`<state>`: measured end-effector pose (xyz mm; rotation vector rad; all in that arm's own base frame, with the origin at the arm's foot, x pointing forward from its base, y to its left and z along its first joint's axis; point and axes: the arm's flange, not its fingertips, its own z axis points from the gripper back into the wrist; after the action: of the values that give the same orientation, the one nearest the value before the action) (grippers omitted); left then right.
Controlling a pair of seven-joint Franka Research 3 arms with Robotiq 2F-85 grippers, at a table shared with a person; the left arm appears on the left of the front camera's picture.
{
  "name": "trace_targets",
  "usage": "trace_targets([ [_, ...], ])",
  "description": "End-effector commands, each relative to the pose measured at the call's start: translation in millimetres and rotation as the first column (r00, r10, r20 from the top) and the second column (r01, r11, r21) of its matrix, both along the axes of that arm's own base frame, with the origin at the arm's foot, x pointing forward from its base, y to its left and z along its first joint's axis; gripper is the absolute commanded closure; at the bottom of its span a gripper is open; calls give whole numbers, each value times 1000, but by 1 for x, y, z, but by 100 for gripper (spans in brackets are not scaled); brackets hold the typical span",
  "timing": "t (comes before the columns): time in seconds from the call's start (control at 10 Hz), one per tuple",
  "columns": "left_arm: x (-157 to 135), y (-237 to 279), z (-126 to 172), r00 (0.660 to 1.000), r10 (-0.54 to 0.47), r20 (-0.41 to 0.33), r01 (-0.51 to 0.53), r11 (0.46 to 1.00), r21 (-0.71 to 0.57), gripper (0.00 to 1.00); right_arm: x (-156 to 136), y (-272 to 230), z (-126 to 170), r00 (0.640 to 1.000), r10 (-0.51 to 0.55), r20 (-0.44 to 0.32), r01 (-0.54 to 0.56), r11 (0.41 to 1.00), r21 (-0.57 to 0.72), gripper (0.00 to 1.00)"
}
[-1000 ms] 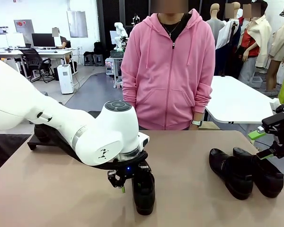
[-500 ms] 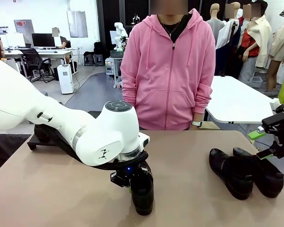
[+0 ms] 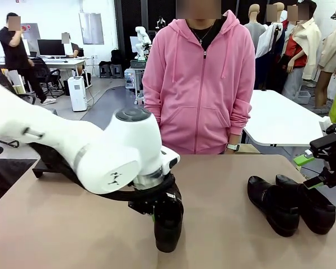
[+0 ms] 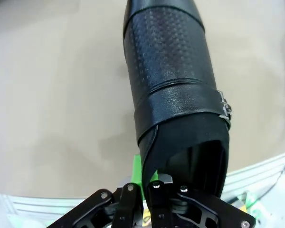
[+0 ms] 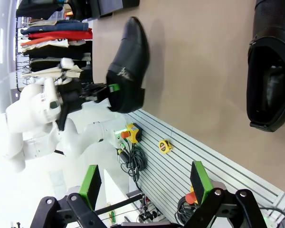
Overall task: Organize the shoes by placing them on the stand.
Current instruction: Place the Shoe from the middle of the table onto the Shoes Stand.
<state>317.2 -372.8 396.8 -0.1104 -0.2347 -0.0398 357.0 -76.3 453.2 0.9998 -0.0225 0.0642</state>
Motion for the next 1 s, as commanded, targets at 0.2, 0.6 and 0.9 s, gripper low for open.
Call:
trace_targets([
  [0.2,-27,114,86,930,-339,145,327,940,99,100,0,-4,1,1000,23,18,-23,1000,-3,0],
  [0.6,-3,289,146,977,-156,143,166,984,-60,100,0,-4,1,1000,23,18,-23,1000,-3,0],
  [0.9,-6,311,148,980,-142,139,151,987,-52,100,0,-4,1,1000,23,18,-23,1000,-3,0],
])
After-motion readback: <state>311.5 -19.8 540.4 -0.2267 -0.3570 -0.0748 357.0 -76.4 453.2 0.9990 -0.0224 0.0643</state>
